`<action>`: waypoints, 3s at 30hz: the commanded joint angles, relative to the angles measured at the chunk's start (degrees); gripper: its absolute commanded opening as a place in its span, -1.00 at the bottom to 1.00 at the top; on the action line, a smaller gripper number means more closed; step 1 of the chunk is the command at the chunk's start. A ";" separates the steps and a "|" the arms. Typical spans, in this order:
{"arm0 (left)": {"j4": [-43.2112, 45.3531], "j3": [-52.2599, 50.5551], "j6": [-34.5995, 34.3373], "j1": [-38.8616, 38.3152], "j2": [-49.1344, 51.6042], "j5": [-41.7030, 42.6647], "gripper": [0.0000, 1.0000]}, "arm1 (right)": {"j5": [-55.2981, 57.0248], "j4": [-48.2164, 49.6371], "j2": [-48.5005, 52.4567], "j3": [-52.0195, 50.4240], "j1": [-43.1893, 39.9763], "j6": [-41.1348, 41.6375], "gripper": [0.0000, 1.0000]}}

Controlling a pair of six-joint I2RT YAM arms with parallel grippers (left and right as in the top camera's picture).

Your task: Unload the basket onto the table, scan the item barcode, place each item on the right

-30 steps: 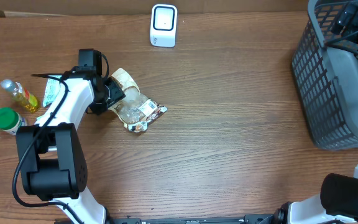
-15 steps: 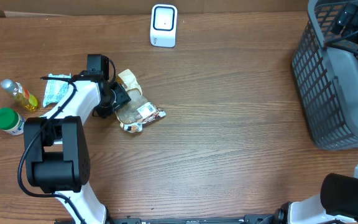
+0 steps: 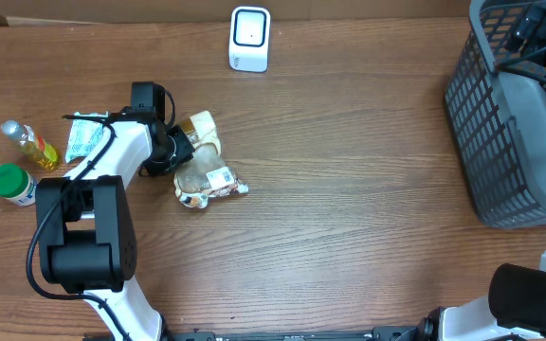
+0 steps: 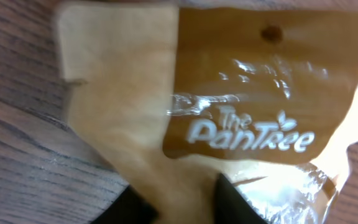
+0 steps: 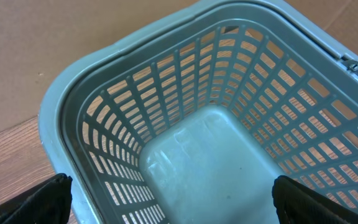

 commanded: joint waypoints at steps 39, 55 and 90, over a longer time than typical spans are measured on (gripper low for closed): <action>22.82 2.49 16.17 -6.86 -29.44 2.69 -0.92 | 0.57 0.22 -0.55 1.03 -0.02 0.20 1.00; -4.57 2.12 2.38 -6.93 -28.61 8.15 -0.92 | 0.57 0.22 -0.55 1.03 -0.02 0.20 1.00; -5.99 -2.82 22.40 -7.15 -1.16 16.68 0.64 | 0.57 0.24 -0.55 1.03 -0.02 0.20 1.00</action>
